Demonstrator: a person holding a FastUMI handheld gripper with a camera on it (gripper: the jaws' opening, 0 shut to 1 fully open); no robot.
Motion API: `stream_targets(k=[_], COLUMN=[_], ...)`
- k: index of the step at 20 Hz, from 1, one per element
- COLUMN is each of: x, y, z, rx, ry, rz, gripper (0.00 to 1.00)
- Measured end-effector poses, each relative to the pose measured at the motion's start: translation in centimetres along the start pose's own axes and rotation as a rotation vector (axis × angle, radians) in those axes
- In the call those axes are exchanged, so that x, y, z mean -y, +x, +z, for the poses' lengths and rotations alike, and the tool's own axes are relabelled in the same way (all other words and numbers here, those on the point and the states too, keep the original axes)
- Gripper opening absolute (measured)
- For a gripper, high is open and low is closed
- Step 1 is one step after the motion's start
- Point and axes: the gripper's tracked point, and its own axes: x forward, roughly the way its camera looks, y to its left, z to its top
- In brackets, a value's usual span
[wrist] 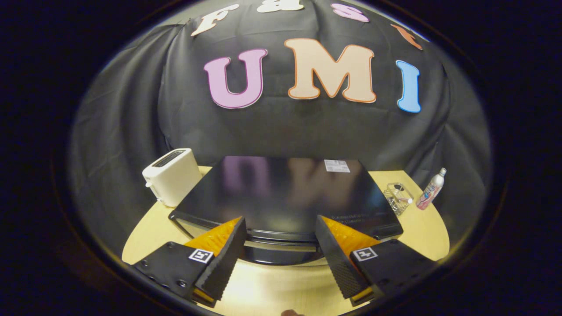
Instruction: Open the toaster oven, put the food inside, and close the toaster oven door.
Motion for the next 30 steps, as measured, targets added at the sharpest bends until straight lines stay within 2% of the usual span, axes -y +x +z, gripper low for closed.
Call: stream_targets(k=[2, 4, 8, 16, 24, 30], x=[-0.2, -0.1, -0.5, -0.6, -1.2, -0.7], y=[-0.8, -2.1, -4.3, -7.8, -7.7, -7.4], z=[-0.9, -1.6, -3.9, -10.9, -16.5, -20.0], rx=[0.004, 0.001, -0.022, -0.162, -0.274, -0.321], ry=[-0.021, 0.015, -0.022, -0.025, -0.010, 0.031], rz=[0.007, 0.012, 0.019, 0.075, 0.117, 0.114], gripper=[0.99, 0.99, 0.99, 0.99, 1.00, 1.00])
